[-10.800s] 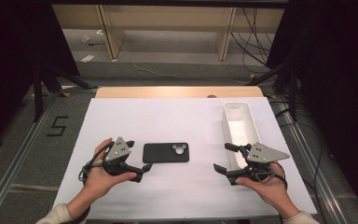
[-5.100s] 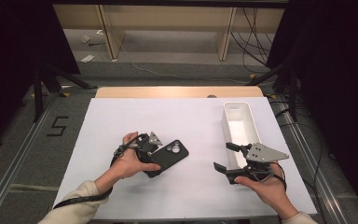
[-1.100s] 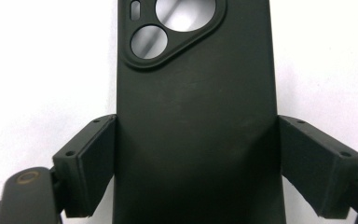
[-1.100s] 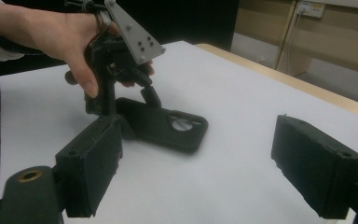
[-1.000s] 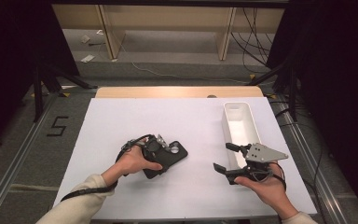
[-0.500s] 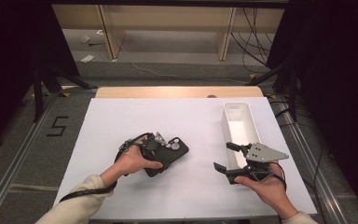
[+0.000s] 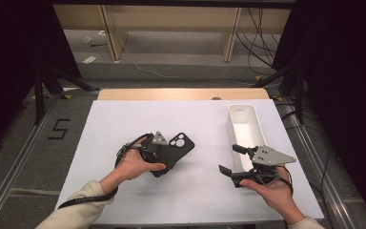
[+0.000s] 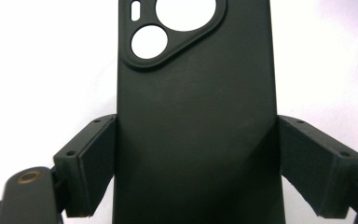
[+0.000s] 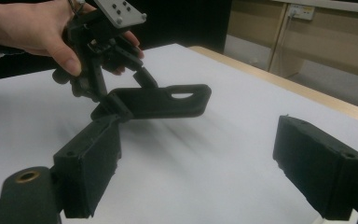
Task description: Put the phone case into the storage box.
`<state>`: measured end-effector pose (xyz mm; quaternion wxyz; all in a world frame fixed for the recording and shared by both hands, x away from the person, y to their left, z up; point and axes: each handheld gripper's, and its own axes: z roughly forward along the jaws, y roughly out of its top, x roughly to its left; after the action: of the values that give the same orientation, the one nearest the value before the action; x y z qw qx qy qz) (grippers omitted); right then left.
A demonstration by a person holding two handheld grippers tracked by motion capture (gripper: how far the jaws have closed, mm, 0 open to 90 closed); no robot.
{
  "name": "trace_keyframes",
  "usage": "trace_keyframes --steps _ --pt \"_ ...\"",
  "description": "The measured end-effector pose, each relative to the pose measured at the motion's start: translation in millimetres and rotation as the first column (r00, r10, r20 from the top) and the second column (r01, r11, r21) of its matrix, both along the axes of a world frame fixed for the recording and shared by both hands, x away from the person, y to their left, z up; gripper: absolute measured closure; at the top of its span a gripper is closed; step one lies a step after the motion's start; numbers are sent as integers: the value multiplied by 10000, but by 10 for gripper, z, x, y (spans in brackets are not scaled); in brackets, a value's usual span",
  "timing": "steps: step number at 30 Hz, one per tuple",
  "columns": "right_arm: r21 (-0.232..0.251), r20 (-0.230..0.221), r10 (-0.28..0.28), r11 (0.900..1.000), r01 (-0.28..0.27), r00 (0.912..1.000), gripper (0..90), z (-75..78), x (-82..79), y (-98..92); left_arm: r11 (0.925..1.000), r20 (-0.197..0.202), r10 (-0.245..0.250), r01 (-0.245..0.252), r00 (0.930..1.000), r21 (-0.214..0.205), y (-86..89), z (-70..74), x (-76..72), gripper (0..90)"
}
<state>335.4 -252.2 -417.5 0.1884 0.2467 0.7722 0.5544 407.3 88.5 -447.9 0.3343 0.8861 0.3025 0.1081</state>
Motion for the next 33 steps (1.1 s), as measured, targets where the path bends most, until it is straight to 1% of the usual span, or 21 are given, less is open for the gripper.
trace_keyframes --steps 5,9,14,17,26,33 --pt "44 26 -74 10000 74 10000 163 6 2 3 9993 316 180 -169 9993 -348 25 41 -44 161" --pt "152 5 -177 9997 177 9998 162 13 6 5 9980 491 282 -253 9984 -582 51 71 -85 161" --pt "166 9 -289 9994 289 9996 160 16 17 11 9963 682 372 -317 9970 -804 65 96 -128 161" --pt "187 8 -320 9993 320 9995 159 19 23 29 9952 810 436 -362 9958 -906 78 108 -151 161" --pt "191 96 -443 9988 441 9990 151 42 36 85 9929 978 503 -393 9939 -1121 89 121 -216 162" --pt "297 46 -608 9977 607 9981 133 70 61 136 9905 1134 615 -466 9916 -1293 94 141 -259 161"
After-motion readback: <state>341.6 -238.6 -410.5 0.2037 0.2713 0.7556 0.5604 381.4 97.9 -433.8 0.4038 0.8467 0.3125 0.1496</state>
